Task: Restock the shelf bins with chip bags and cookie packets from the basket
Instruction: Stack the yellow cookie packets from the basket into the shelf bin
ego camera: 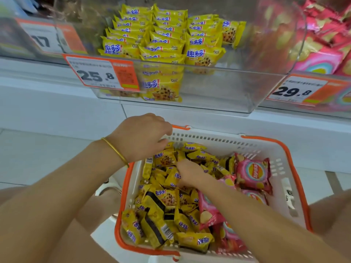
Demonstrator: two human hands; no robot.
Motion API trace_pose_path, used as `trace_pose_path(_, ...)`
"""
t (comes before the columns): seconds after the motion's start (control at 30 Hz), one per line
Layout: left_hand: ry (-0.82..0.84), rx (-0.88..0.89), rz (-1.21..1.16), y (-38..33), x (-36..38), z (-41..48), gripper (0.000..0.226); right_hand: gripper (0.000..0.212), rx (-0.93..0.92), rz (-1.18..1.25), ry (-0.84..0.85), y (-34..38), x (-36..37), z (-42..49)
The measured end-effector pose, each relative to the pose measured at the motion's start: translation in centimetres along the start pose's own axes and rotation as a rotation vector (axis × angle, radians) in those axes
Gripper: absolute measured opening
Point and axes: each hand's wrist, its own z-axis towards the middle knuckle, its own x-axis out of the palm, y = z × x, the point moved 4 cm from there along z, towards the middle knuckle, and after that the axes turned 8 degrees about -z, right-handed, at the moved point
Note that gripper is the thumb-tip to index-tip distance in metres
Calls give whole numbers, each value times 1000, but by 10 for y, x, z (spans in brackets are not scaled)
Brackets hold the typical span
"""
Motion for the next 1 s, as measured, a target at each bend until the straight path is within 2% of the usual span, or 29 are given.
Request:
trace_pose_path(0.1, 72, -19, 8, 0, 7, 1, 32, 43, -26, 198, -51, -15, -18, -10)
trace_pose_path(0.23, 185, -42, -193, -11, 20, 4, 48, 29, -146, 488, -258, -23, -75, -64)
trace_pose_path(0.3, 168, -46, -328, -22, 18, 9, 50, 23, -221, 684, -339, -24, -101, -96)
trace_pose_path(0.37, 63, 1, -458, -33, 4, 15, 35, 22, -248, 774, -393, -30, -121, -125)
trace_pose_path(0.5, -174, 141, -740, -55, -59, 18, 17, 34, -293, 813, -446, -42, -181, -187)
trace_pose_path(0.57, -444, 187, -798, -61, -97, 16, 17, 35, -259, 676, -595, -44, -228, -219)
trace_pose_path(0.63, -733, 199, -660, -61, -131, 18, 21, 36, -183, 538, -806, -44, -277, -239)
trace_pose_path(0.67, -787, 177, -540, -59, -139, 25, 27, 35, -114, 466, -885, -46, -299, -239)
trace_pose_path(0.7, -762, 133, -406, -54, -141, 35, 36, 35, -10, 348, -937, -48, -317, -231)
trace_pose_path(0.77, -590, 18, -179, -44, -129, 55, 55, 28, 215, 82, -919, -48, -344, -199)
trace_pose_path(0.83, -473, -38, -56, -38, -111, 66, 63, 10, 289, -52, -869, -54, -360, -156)
trace_pose_path(0.93, -471, -57, -6, -37, -100, 70, 55, 27, 364, 9, -757, -75, -363, -100)
trace_pose_path(1.0, -494, -36, -1, -36, -101, 70, 60, 31, 415, 43, -684, -89, -359, -71)
